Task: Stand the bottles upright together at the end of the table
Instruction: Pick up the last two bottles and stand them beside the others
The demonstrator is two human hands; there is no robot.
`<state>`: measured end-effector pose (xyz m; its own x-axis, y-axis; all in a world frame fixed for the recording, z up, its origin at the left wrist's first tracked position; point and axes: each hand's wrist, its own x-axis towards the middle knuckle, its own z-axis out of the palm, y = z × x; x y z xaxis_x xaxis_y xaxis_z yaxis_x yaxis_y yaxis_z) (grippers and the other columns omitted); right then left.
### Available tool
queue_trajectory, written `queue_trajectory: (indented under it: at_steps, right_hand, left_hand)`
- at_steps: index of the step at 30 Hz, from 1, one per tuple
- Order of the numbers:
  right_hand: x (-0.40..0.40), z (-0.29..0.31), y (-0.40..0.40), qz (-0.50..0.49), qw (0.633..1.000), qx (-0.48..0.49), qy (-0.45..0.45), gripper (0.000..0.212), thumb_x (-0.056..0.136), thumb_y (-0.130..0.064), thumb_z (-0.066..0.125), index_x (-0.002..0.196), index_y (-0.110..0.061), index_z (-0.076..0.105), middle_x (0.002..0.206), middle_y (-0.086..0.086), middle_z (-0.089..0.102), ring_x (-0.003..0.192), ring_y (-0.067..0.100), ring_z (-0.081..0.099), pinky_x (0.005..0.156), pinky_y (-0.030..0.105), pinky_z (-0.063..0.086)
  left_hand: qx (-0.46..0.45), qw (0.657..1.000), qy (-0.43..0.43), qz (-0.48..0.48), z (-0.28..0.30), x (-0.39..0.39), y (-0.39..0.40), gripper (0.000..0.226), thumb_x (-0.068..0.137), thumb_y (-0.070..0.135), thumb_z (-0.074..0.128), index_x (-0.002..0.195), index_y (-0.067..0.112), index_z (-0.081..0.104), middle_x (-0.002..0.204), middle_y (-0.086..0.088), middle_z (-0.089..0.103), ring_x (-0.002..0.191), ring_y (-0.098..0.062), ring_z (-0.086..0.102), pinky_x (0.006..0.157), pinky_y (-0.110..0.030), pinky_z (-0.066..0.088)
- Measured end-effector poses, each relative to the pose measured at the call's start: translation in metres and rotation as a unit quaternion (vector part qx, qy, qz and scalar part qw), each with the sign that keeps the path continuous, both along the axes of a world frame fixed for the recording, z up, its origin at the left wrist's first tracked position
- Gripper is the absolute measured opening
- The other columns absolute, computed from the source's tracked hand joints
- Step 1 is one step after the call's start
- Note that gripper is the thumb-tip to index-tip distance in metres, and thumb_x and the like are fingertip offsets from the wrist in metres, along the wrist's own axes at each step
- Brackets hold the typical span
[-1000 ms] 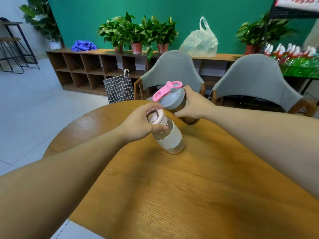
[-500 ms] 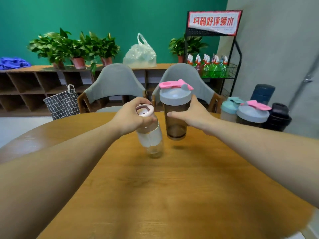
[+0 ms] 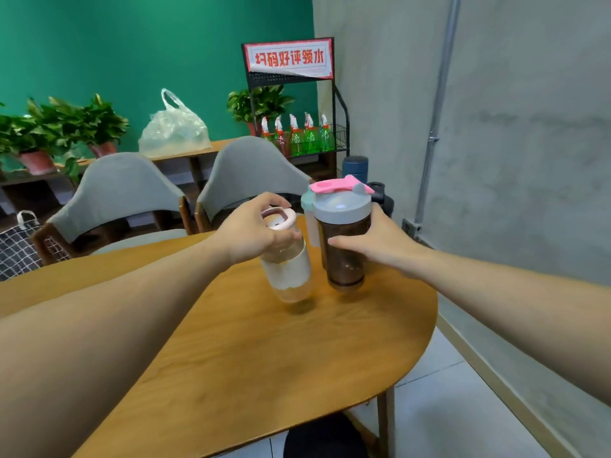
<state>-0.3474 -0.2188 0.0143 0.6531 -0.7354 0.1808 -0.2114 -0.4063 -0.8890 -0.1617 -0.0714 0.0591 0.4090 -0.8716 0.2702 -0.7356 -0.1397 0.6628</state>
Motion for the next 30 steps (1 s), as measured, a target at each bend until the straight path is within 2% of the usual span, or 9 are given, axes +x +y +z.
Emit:
queue_trajectory:
  at_steps: [6,10,13,16,20,24,27,30]
  right_hand:
    - [-0.044,-0.023,-0.045,-0.042,0.999,0.017,-0.009,0.093,0.066,-0.035,0.089,0.141,-0.020,0.037,0.125,-0.002,0.057,0.114,0.016,0.056,0.085,0.029,0.054]
    - [-0.059,-0.040,-0.072,-0.064,0.998,0.024,-0.011,0.094,0.063,-0.035,0.090,0.139,-0.019,0.038,0.122,-0.001,0.058,0.112,0.017,0.057,0.086,0.028,0.051]
    - [-0.065,-0.049,-0.085,-0.068,0.997,0.023,-0.009,0.100,0.057,-0.040,0.090,0.140,-0.022,0.036,0.123,-0.002,0.058,0.113,0.016,0.056,0.091,0.034,0.053]
    - [-0.067,-0.057,-0.093,-0.071,0.997,0.027,-0.018,0.100,0.059,-0.036,0.091,0.140,-0.022,0.035,0.123,-0.002,0.057,0.112,0.015,0.056,0.087,0.030,0.052]
    - [-0.065,-0.065,-0.099,-0.068,0.997,0.040,-0.026,0.099,0.058,-0.035,0.092,0.139,-0.020,0.037,0.122,-0.002,0.058,0.112,0.015,0.058,0.091,0.035,0.054]
    - [-0.062,-0.068,-0.101,-0.073,0.996,0.049,-0.025,0.097,0.061,-0.033,0.092,0.139,-0.018,0.035,0.122,0.000,0.057,0.111,0.017,0.057,0.084,0.029,0.052]
    - [-0.059,-0.068,-0.101,-0.071,0.995,0.062,-0.024,0.100,0.062,-0.032,0.092,0.140,-0.018,0.032,0.124,0.000,0.055,0.112,0.017,0.055,0.083,0.027,0.049]
    - [-0.057,-0.067,-0.098,-0.057,0.996,0.073,-0.020,0.102,0.063,-0.033,0.092,0.142,-0.019,0.028,0.126,-0.001,0.053,0.114,0.016,0.053,0.083,0.025,0.046]
  left_hand:
    - [0.040,0.999,-0.001,-0.020,-0.011,-0.040,-0.048,0.053,0.072,0.037,0.085,0.116,0.030,0.057,0.113,0.002,0.063,0.097,-0.018,0.063,0.069,-0.025,0.052]
    - [0.064,0.997,-0.011,-0.028,-0.020,-0.057,-0.074,0.056,0.071,0.039,0.085,0.117,0.032,0.054,0.112,0.002,0.064,0.096,-0.016,0.063,0.074,-0.028,0.055]
    - [0.080,0.996,-0.020,-0.031,-0.026,-0.065,-0.089,0.064,0.070,0.042,0.086,0.122,0.034,0.049,0.114,0.000,0.063,0.099,-0.020,0.063,0.085,-0.038,0.057]
    - [0.082,0.996,-0.019,-0.028,-0.030,-0.070,-0.099,0.073,0.069,0.040,0.086,0.126,0.032,0.041,0.114,-0.002,0.062,0.099,-0.022,0.063,0.088,-0.040,0.056]
    - [0.082,0.996,-0.020,-0.034,-0.033,-0.077,-0.108,0.071,0.072,0.034,0.086,0.120,0.031,0.033,0.102,0.001,0.060,0.093,-0.021,0.063,0.081,-0.036,0.056]
    - [0.089,0.995,-0.032,-0.029,-0.037,-0.081,-0.114,0.070,0.071,0.034,0.087,0.115,0.027,0.032,0.104,-0.001,0.059,0.091,-0.021,0.063,0.075,-0.034,0.057]
    - [0.099,0.994,-0.044,-0.032,-0.038,-0.083,-0.117,0.070,0.070,0.033,0.087,0.113,0.025,0.033,0.103,-0.002,0.060,0.090,-0.021,0.063,0.074,-0.034,0.057]
    - [0.100,0.994,-0.040,-0.037,-0.039,-0.085,-0.119,0.068,0.071,0.031,0.087,0.112,0.025,0.034,0.103,0.000,0.059,0.088,-0.019,0.062,0.068,-0.028,0.053]
